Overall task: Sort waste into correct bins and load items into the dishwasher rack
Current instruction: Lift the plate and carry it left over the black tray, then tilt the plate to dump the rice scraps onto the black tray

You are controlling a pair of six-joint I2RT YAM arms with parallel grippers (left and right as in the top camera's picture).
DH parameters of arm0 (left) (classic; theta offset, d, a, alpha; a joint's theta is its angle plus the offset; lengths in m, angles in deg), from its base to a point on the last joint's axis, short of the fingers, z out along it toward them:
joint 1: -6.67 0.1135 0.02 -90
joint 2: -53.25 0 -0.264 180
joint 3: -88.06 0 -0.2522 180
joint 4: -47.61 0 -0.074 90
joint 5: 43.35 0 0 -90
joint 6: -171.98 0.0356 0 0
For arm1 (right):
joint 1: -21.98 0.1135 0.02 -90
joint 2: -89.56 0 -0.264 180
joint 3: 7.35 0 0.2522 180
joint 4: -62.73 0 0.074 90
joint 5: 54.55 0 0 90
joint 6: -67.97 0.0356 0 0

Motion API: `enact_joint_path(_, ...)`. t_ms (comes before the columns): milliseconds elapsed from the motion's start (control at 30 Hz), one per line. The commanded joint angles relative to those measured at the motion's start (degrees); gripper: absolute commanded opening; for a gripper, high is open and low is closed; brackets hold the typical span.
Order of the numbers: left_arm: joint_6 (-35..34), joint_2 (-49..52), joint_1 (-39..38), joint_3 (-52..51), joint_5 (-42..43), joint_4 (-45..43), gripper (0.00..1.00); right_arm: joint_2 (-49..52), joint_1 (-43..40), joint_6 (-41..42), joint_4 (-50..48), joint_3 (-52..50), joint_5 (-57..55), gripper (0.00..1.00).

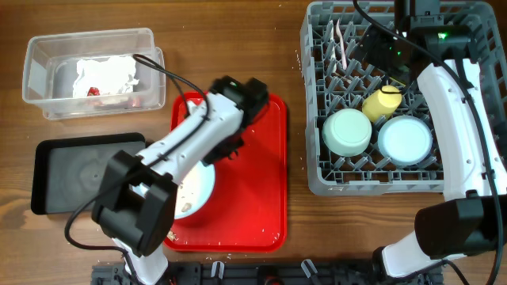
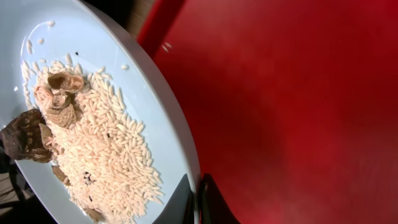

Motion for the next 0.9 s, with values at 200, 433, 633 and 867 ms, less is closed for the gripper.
enact_joint_path(200,10.3,0.6,13.2,4.0,-4.3,-0.5,0.04,-1.9,0.0,0.0,-0.2,-0.1,-1.0,1.0)
enact_joint_path(433,11.6,-0.5,19.6,10.0,-4.2,-0.7,0.04,-1.9,0.0,0.0,-0.2,-0.1,-1.0,0.99)
enact_joint_path(633,14.0,-2.1,24.6,11.1,-4.1,-4.4,0.04,-1.9,0.0,0.0,-0.2,-0.1,-1.0,1.0)
enact_joint_path(867,14.4,-2.1,30.4,11.1,-3.2,-8.3,0.04,-1.9,0.0,0.0,-0.2,-0.1,-1.0,1.0)
